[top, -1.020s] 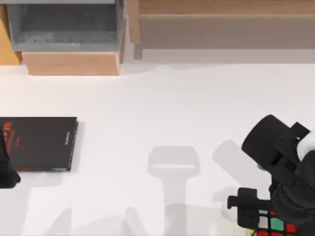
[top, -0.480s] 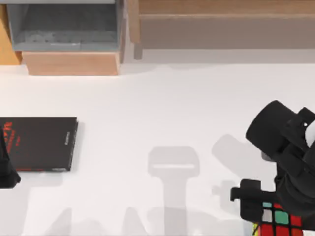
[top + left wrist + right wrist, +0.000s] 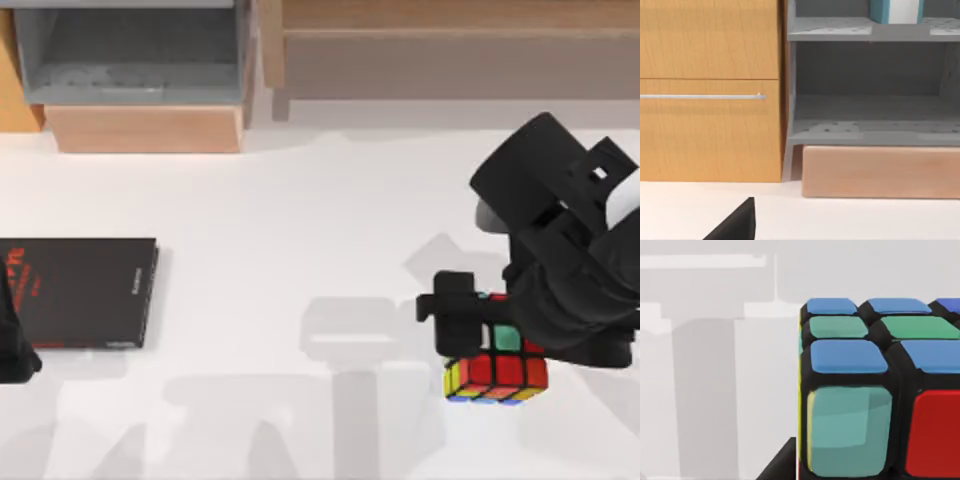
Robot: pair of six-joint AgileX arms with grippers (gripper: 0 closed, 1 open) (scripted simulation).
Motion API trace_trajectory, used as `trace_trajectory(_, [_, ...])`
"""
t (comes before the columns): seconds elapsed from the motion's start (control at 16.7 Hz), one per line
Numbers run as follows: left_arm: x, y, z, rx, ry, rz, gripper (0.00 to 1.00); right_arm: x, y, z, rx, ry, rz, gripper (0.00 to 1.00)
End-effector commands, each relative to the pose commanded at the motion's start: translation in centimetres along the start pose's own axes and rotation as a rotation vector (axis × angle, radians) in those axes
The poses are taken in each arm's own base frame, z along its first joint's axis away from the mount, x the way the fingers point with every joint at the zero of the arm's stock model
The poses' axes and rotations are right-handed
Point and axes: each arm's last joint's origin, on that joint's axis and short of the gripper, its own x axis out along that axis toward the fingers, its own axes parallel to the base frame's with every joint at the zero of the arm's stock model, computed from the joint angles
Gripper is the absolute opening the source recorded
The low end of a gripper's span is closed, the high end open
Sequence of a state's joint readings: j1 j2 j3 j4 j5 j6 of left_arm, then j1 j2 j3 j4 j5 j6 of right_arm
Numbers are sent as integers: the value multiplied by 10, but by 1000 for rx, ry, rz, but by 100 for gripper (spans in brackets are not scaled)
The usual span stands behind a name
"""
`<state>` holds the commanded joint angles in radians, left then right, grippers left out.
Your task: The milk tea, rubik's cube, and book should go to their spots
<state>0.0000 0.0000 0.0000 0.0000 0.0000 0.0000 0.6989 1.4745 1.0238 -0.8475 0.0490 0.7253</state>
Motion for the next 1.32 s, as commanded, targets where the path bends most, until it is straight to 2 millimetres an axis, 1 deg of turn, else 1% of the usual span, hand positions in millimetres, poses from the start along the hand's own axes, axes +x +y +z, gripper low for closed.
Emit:
trace_trajectory(0.12, [0, 0, 0, 0, 0, 0, 100, -18, 23, 36, -76, -204, 95, 0])
trace_trajectory(0.3, [0, 0, 0, 0, 0, 0, 100, -58, 55, 95, -168, -612, 187, 0])
trace_trajectory(0.42, [0, 0, 0, 0, 0, 0, 100, -86, 68, 128, -191, -882, 179, 0])
trace_trajectory(0.54, [0, 0, 0, 0, 0, 0, 100, -112, 74, 152, -182, -1099, 121, 0])
trace_trajectory(0.66, [0, 0, 0, 0, 0, 0, 100, -128, 74, 166, -158, -1239, 35, 0])
trace_trajectory(0.78, [0, 0, 0, 0, 0, 0, 100, -133, 71, 174, -137, -1307, -46, 0])
trace_trajectory(0.9, [0, 0, 0, 0, 0, 0, 100, -135, 69, 177, -126, -1331, -89, 0])
trace_trajectory(1.2, [0, 0, 0, 0, 0, 0, 100, -138, 70, 176, -124, -1334, -82, 0])
trace_trajectory(1.32, [0, 0, 0, 0, 0, 0, 100, -145, 61, 186, -72, -1358, -76, 0])
